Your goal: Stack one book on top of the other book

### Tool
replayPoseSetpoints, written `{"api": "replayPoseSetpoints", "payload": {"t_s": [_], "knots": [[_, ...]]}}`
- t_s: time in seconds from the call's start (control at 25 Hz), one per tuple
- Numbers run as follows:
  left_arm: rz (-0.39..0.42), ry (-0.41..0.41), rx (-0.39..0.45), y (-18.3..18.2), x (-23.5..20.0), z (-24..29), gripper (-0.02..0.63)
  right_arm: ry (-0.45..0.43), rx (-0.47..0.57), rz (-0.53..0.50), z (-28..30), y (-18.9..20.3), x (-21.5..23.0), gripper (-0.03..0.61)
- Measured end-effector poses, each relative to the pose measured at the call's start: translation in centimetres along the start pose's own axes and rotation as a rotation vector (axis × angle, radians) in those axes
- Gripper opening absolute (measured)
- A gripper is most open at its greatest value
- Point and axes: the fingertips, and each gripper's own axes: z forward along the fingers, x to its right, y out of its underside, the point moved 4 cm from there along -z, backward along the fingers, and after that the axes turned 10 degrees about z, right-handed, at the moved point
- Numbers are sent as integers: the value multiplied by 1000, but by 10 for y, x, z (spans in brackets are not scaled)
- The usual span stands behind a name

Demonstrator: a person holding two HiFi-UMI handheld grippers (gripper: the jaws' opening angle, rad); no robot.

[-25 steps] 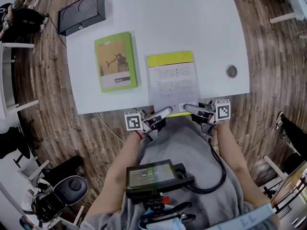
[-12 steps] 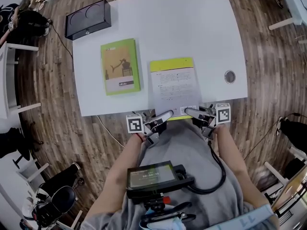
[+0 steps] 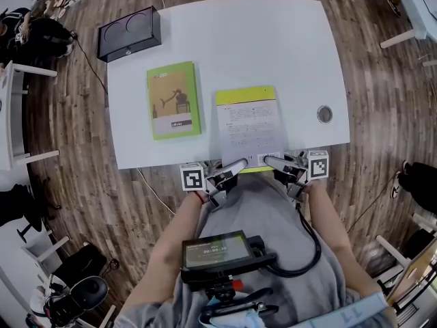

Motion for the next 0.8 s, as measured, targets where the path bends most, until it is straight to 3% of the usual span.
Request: {"api": "replayPoseSetpoints", "payload": {"t_s": [0.8], "knots": [[89,54,-22,-45,32,14,77,-40,61,-95,9,-28,-39,95]]}}
